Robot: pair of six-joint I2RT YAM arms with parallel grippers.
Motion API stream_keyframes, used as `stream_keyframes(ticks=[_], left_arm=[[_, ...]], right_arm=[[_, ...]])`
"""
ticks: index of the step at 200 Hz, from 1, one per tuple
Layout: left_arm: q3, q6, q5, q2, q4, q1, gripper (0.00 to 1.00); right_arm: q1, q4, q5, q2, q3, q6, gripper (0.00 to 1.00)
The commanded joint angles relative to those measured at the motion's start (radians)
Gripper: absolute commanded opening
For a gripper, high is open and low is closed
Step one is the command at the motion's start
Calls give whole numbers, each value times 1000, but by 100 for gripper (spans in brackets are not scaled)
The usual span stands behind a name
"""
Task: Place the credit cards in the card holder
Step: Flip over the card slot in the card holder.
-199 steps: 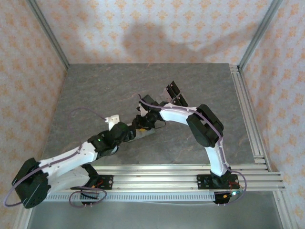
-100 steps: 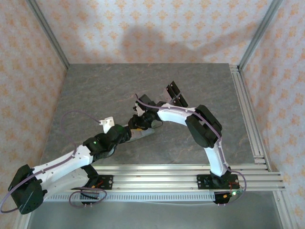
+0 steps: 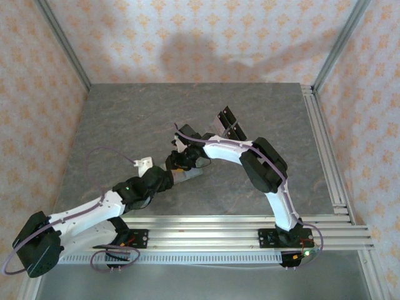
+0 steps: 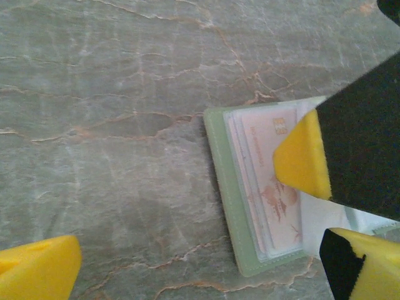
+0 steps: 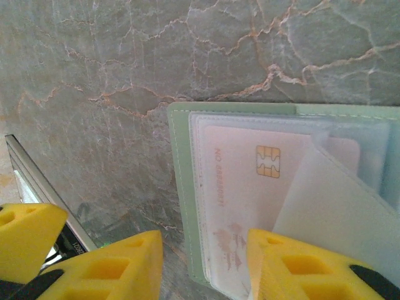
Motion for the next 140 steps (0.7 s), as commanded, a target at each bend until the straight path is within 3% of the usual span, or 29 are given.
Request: stream_keyframes(ticks=[1,140], left_arm=[[8,45,44,66,70,-1,100],[34,61,52,262,214,-2,100]], right_arm=[[7,-16,-2,20,27,0,40],[7,-25,-2,23,30,-14,39]])
